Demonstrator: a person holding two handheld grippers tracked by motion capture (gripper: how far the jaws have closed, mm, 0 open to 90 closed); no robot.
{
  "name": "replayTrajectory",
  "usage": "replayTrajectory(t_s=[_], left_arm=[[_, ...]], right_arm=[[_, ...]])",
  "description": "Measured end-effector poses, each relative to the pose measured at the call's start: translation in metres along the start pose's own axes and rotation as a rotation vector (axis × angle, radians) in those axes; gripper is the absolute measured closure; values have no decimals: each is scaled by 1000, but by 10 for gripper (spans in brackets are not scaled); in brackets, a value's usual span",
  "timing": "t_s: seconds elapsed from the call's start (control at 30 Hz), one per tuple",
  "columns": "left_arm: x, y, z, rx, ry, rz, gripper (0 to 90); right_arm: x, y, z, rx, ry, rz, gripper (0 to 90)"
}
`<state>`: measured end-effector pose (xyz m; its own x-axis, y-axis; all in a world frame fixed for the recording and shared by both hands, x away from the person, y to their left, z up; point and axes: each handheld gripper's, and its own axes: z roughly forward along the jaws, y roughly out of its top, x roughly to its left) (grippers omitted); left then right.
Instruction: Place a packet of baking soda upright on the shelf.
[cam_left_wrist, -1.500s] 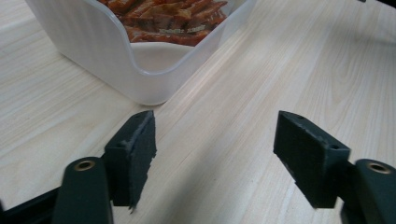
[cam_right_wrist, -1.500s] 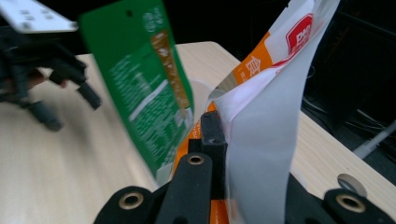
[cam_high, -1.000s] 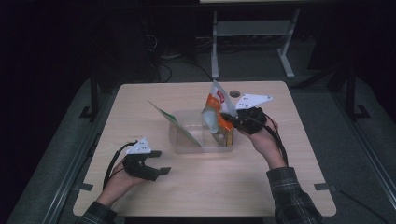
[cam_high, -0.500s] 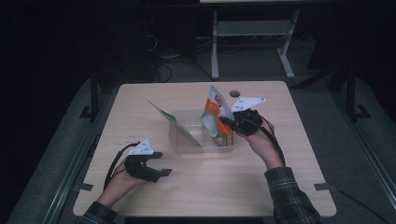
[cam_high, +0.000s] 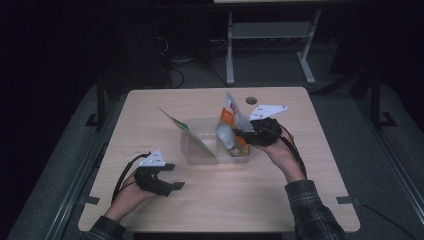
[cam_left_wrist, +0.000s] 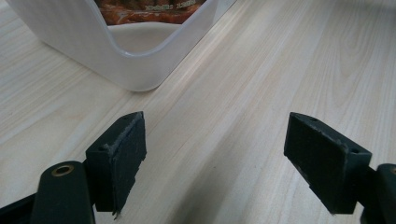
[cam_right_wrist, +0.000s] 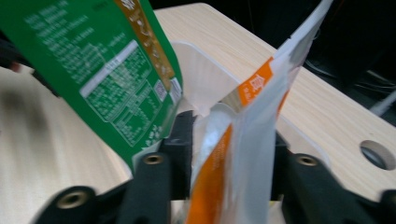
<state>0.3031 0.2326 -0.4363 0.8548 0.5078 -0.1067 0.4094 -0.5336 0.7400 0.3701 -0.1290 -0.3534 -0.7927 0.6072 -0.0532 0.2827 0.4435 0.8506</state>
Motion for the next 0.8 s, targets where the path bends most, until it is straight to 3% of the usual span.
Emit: replayTrajectory(t_s=[0.1, 0.2, 0.53, 0.8], left_arm=[[0, 0, 0, 0, 0, 5, 203], [0, 0, 0, 9, 1, 13, 203], [-1, 0, 1, 9, -3, 13, 202], [-3, 0, 0, 6, -4, 21, 202]], right_arm=[[2, -1, -5, -15, -14, 15, 395], [3, -2, -10, -20, -32, 26, 310], [5, -6, -31, -17, -46, 39, 254], [6, -24, -47, -29, -56, 64, 237]])
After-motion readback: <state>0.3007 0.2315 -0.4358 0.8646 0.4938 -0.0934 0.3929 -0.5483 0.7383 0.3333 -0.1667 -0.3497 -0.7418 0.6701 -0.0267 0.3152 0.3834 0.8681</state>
